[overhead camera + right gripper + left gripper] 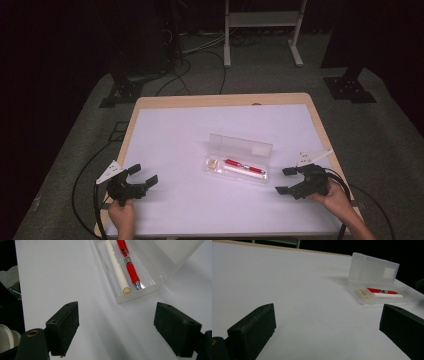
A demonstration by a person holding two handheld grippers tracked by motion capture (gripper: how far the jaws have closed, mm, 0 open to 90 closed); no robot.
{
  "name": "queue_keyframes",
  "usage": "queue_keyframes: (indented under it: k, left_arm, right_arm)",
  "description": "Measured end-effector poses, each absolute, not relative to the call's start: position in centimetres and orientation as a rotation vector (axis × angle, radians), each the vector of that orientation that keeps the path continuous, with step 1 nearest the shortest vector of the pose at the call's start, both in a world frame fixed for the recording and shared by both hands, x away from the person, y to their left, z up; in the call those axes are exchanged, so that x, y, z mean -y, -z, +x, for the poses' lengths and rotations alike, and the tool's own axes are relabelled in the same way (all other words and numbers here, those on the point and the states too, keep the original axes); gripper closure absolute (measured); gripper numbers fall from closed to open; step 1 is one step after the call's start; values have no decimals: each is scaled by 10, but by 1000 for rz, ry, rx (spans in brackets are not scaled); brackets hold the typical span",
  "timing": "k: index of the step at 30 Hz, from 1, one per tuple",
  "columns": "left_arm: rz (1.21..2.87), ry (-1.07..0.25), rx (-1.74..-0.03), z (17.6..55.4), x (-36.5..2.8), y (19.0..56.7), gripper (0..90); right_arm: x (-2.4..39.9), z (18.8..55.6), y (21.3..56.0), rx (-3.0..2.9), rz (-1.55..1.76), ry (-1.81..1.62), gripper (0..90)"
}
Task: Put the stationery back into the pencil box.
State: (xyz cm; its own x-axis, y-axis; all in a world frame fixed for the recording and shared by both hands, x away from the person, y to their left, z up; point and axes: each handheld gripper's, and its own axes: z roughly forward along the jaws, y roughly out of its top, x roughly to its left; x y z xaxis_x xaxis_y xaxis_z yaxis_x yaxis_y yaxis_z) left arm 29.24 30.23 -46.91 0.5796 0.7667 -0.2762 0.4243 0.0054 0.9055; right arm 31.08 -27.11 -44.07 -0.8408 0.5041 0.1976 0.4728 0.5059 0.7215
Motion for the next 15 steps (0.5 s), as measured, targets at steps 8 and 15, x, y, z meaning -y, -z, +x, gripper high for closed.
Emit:
queue_keyframes:
  k: [8, 15]
  left_arm:
    - [1621, -358, -1019, 292, -302, 469, 1]
    - [1622, -358, -1020, 292, -302, 469, 1]
  right_arm:
    - [277, 306, 446, -2690, 899, -1274, 194]
    - [280, 301, 447, -2678, 906, -1281, 193]
